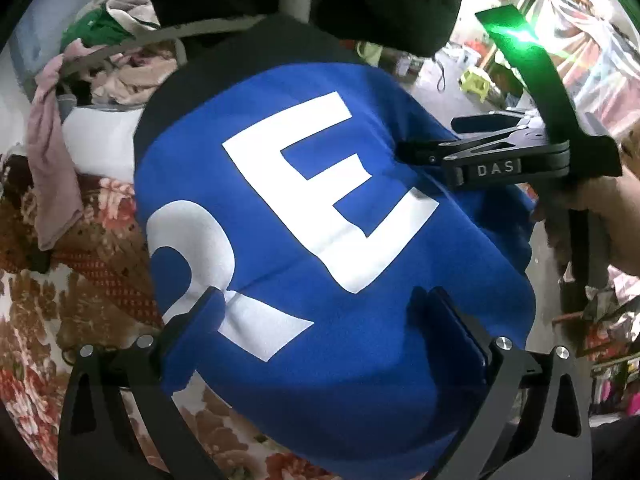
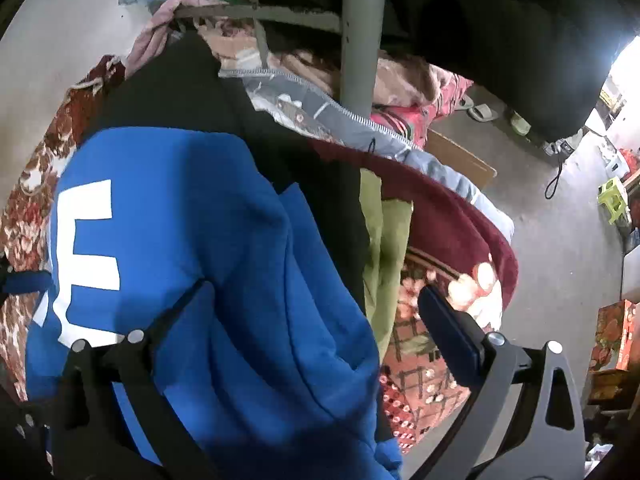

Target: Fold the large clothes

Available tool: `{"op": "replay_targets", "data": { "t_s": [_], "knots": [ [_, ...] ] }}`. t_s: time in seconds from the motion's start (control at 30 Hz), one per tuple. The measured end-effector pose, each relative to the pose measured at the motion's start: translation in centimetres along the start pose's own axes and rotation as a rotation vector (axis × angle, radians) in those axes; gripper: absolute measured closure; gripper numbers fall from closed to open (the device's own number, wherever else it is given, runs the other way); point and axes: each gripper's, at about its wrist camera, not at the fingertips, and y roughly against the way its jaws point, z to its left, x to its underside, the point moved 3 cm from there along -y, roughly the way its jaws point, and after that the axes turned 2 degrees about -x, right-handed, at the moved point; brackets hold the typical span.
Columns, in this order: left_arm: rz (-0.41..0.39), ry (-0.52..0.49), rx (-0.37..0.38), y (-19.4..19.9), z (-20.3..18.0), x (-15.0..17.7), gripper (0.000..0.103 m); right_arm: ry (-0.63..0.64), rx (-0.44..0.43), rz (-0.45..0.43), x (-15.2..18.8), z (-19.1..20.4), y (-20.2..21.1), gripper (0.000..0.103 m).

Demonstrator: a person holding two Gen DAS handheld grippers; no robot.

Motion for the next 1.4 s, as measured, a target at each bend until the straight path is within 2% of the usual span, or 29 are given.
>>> {"op": "replay_targets", "data": {
  "t_s": [0.1,0.2,0.27,0.4,0.53,0.57,0.63,0.7,0.77,0.97,1.17,1.3,1.4],
  "knots": [
    [0.001,0.022,-0.024,-0.3,0.0,0.1,0.004,0.012,-0.006,0.007,0.2,0.2,0.1,0.005],
    [0.0,0.049,-0.085,0.9,-0.5,-0.2,0.004,-0.053,-0.047,0.011,0.2,-0.4,1.2,0.005],
    [-0.029,0.107,-0.125,3.1,-0.8,-0.6,0.005,-0.078,-0.023,-0.007,0.1,-0.5,3.3,0.005],
    [-0.12,0.224,-0.183,8.3,-1.6,-0.6,0.005,-0.045,0.032,-0.055,0.4,0.8,8.2,0.005],
    [-0.156,0.291,-0.258,12.7,-3.2,0.1,0.005,-0.022,0.083,-0.125,1.1,2.5,13.7,0.005],
    [-0.166,0.304,-0.257,13.4,-3.5,0.2,0.005,-0.03,0.086,-0.136,1.4,2.7,14.7,0.005],
    [-0.204,0.367,-0.192,15.6,-3.9,1.0,0.005,-0.058,0.077,-0.158,2.2,3.3,17.2,0.005],
    [-0.204,0.405,-0.194,16.7,-4.0,2.0,0.005,-0.045,0.084,-0.187,3.2,4.4,19.6,0.005],
    [-0.216,0.408,-0.205,18.1,-4.4,3.0,0.005,-0.022,0.094,-0.202,4.3,5.4,21.3,0.005],
    [-0.246,0.353,-0.315,20.7,-7.0,6.6,0.005,-0.013,0.095,-0.248,9.4,6.7,24.3,0.005],
    [-0.279,0.317,-0.322,23.2,-11.0,10.3,0.005,-0.027,0.091,-0.304,15.8,7.5,28.8,0.005],
    [-0.295,0.276,-0.315,25.1,-13.9,12.4,0.005,-0.022,0.093,-0.328,18.7,8.5,31.7,0.005],
    [-0.304,0.284,-0.328,26.3,-15.1,13.5,0.005,-0.031,0.079,-0.324,20.3,8.6,32.9,0.005]
  ]
}}
